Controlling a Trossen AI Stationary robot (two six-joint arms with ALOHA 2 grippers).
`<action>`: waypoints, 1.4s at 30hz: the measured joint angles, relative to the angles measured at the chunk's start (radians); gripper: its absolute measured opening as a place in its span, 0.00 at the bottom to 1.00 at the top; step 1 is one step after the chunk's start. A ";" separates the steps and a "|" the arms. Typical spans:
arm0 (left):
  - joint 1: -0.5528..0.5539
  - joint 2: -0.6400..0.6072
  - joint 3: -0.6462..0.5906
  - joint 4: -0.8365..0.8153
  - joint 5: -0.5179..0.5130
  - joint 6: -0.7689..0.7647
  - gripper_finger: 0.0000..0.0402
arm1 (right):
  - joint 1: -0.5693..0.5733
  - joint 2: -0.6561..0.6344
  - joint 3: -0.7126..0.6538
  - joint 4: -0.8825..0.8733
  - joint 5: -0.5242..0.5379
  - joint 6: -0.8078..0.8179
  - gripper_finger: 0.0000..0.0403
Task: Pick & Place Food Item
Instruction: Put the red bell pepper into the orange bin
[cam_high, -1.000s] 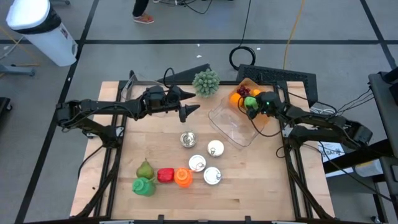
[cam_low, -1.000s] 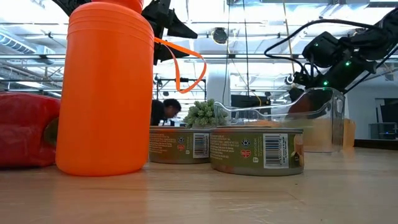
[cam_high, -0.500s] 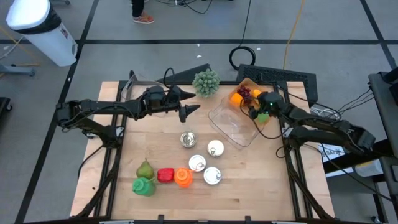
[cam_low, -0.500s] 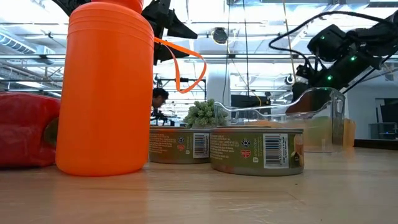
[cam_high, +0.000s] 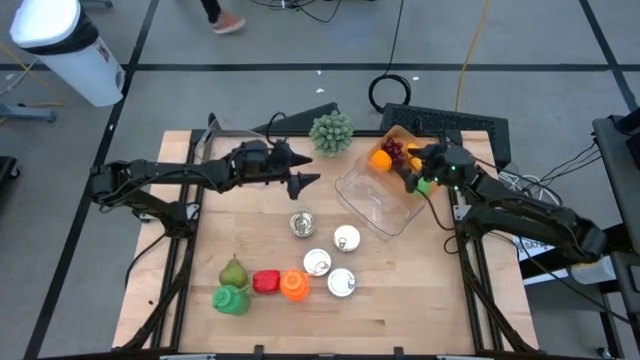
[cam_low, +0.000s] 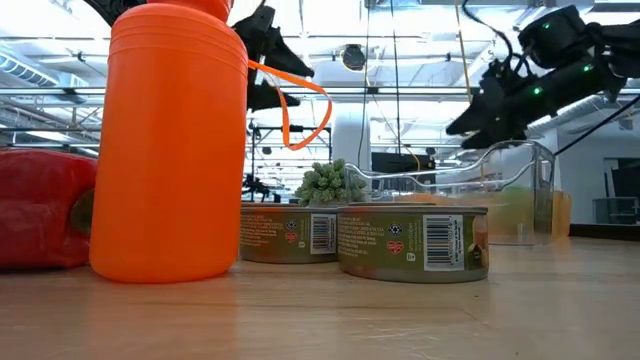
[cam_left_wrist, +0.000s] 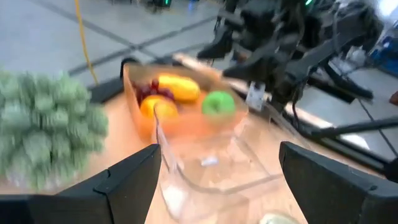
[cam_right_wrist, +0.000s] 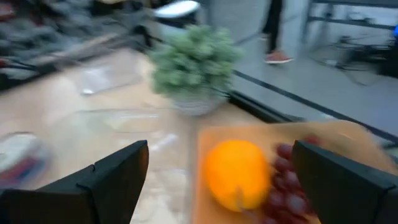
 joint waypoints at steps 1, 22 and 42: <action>-0.003 0.000 0.000 -0.023 0.010 -0.004 0.85 | 0.000 -0.004 0.000 0.002 -0.026 0.004 0.94; -0.449 -0.022 0.071 -0.971 -0.027 -0.311 0.85 | 0.000 0.003 0.002 0.014 -0.048 -0.003 0.94; -0.742 0.006 0.071 -0.896 -0.045 -0.299 0.85 | 0.000 0.006 0.002 0.017 -0.049 0.048 0.94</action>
